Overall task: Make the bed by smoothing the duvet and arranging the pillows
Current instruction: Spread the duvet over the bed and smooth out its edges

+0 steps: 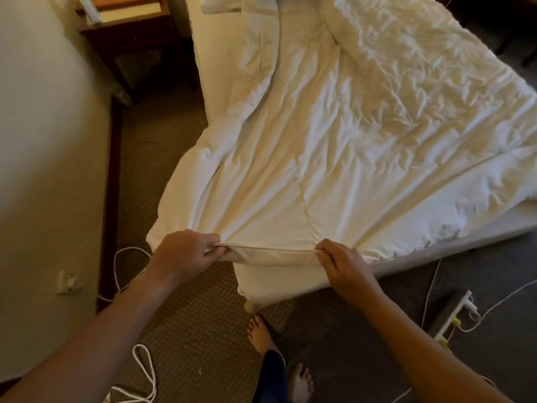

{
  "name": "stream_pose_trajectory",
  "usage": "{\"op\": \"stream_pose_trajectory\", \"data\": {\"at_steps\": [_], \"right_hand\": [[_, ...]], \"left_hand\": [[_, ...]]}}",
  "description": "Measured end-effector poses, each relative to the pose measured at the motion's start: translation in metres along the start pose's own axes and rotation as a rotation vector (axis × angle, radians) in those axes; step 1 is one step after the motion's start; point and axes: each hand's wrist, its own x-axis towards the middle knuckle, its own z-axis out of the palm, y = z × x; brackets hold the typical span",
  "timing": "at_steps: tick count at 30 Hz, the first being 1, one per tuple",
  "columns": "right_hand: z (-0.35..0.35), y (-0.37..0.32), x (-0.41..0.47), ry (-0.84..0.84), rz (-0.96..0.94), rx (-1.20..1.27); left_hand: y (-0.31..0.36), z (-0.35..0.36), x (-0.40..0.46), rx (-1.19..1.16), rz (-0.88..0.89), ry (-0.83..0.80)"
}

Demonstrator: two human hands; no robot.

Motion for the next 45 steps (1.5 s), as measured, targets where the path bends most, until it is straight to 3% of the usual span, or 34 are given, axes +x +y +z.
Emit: {"op": "stream_pose_trajectory", "data": {"at_steps": [10,25,30,32,34,36,41,45], "right_hand": [[0.091,0.065,-0.065,-0.201,0.106,-0.133],[0.234,0.109,-0.091,-0.062,0.371,-0.494],[0.253,0.103,-0.092,-0.239,0.447,-0.619],[0.259,0.100,-0.099,-0.338,0.545,-0.530],[0.266,0.093,-0.104,-0.383,0.710,-0.278],[0.272,0.089,-0.111,-0.304,0.798,-0.031],[0.253,0.085,-0.113,0.004,0.997,0.377],[0.243,0.096,-0.099,0.055,1.145,0.646]], "left_hand": [[0.020,0.113,-0.079,-0.043,0.018,-0.247],[-0.010,0.250,-0.128,-0.111,0.092,-0.315],[-0.013,0.280,-0.141,0.127,0.160,-0.488],[-0.010,0.277,-0.149,0.269,0.190,-0.640],[-0.009,0.271,-0.155,0.364,0.179,-0.769],[-0.011,0.265,-0.152,0.340,0.126,-0.793],[0.012,0.236,-0.097,0.043,0.081,-0.613],[0.048,0.218,-0.042,-0.127,0.085,-0.462]]}}
